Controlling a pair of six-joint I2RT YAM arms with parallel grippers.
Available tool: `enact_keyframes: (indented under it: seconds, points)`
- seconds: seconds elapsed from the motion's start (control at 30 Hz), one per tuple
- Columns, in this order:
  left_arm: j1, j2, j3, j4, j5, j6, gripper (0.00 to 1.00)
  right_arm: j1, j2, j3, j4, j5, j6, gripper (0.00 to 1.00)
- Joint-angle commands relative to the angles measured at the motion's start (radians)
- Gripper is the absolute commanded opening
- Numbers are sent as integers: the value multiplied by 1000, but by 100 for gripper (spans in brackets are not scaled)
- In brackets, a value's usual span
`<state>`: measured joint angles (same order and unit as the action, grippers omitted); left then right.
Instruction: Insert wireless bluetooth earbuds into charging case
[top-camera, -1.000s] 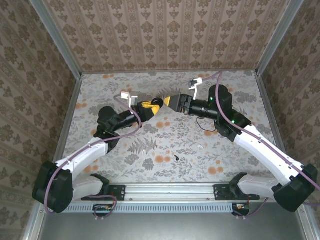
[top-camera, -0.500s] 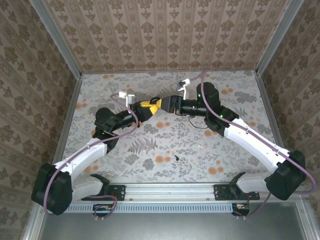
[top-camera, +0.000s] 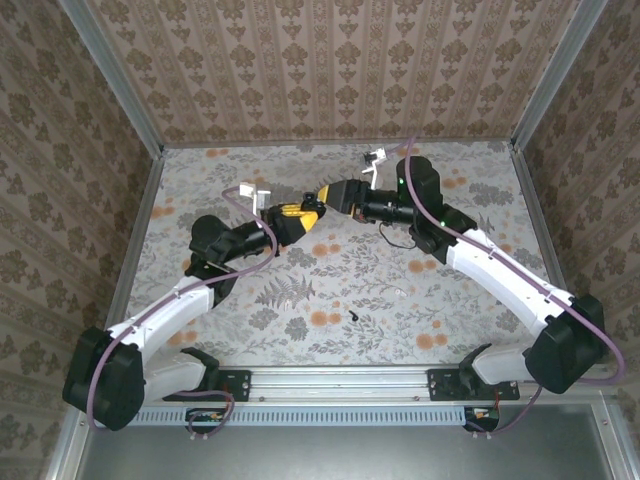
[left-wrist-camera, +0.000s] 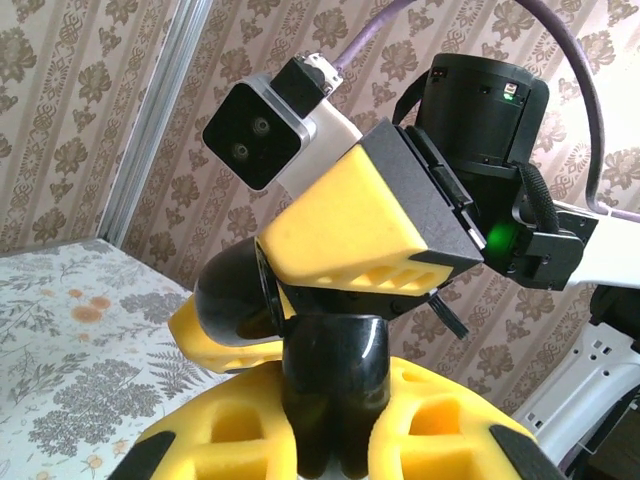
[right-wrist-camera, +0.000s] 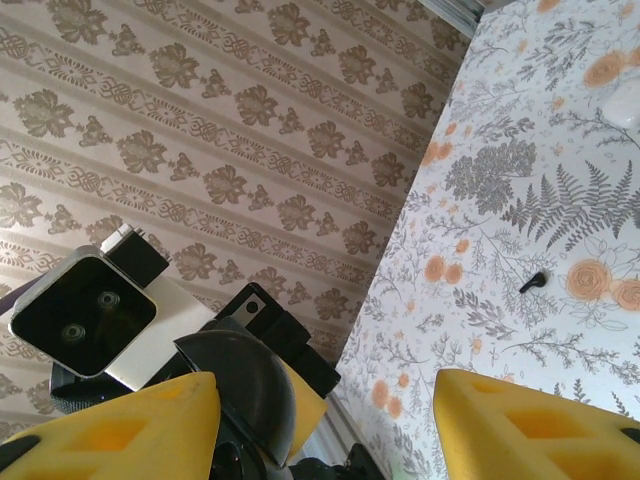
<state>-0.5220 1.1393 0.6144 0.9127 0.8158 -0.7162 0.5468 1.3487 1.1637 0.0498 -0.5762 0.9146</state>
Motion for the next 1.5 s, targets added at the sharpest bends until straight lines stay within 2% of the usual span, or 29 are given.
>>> enact_keyframes:
  seconds: [0.0, 0.2, 0.3, 0.43, 0.7, 0.9, 1.03, 1.13, 1.3, 1.33, 1.47]
  points:
    - [-7, -12, 6, 52, 33, 55, 0, -3, 9, 30, -6, 7, 15, 59]
    - [-6, -31, -27, -25, -11, 206, 0, -23, -56, 24, -69, 13, -23, 60]
    - [-5, -39, -19, -106, 50, 341, 0, -36, -116, 21, -173, 42, -85, 61]
    - [-3, -33, 3, -253, 72, 405, 0, -43, -183, 16, -330, 113, -169, 62]
    - [-4, -63, -93, -196, 45, 516, 0, -40, -229, -109, -467, 191, -184, 58]
    - [-4, -112, -196, -102, 16, 586, 0, 22, -219, -253, -450, 211, -134, 52]
    - [-1, -159, -211, -181, -27, 636, 0, 85, -172, -323, -397, 239, -108, 50]
    - [12, -224, -238, -228, -100, 676, 0, 140, -89, -334, -359, 254, -95, 44]
    - [60, -402, -302, -329, -229, 677, 0, 236, 68, -273, -352, 289, -88, 40]
    - [93, -439, -313, -353, -249, 676, 0, 249, 97, -261, -348, 292, -86, 39]
    - [129, -613, -357, -471, -343, 677, 0, 271, 212, -200, -331, 297, -79, 37]
